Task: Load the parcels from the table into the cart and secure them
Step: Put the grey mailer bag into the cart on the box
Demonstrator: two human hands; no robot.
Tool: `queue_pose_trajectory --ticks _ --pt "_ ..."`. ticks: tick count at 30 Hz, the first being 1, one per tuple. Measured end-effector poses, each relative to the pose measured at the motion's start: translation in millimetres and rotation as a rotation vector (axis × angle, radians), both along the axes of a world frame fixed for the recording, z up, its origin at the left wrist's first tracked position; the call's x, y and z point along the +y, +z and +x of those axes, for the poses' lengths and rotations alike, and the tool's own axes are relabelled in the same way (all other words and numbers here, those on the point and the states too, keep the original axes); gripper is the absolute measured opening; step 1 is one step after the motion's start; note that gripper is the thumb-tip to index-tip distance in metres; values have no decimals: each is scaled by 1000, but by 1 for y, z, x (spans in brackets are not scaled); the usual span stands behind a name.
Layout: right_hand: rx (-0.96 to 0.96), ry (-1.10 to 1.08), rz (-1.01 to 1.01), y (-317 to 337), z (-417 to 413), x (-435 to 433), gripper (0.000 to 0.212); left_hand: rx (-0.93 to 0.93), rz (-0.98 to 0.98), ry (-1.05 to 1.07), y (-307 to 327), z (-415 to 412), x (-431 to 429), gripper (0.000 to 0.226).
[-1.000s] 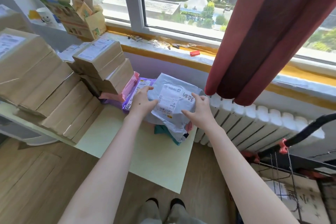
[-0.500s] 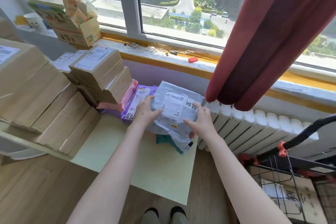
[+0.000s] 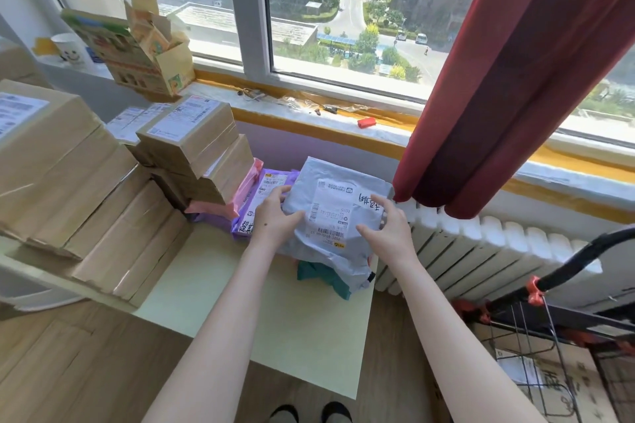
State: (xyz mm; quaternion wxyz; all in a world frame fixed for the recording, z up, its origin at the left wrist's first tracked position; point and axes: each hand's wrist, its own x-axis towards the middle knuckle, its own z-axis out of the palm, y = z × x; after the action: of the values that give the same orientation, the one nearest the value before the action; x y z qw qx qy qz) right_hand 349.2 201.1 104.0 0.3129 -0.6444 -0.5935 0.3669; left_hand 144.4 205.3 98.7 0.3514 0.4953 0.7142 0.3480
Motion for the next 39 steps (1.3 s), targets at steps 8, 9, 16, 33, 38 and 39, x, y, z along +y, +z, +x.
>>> queue_pose_trajectory --ticks 8,9,16,33,38,39 --pt "142 -97 180 19 9 -15 60 -22 106 -37 20 11 -4 59" --pt "160 -112 194 21 13 -17 60 -37 113 -48 23 14 -3 59" --pt "324 -286 279 32 42 -48 58 -208 182 -151 37 42 3 47" --pt "304 -876 374 21 198 -175 54 -289 90 -717 26 255 -38 51" --pt "301 -941 393 17 268 -199 51 -318 25 -780 21 339 -48 51" --pt "298 -952 397 16 284 -203 50 -323 23 -791 21 358 -49 52"
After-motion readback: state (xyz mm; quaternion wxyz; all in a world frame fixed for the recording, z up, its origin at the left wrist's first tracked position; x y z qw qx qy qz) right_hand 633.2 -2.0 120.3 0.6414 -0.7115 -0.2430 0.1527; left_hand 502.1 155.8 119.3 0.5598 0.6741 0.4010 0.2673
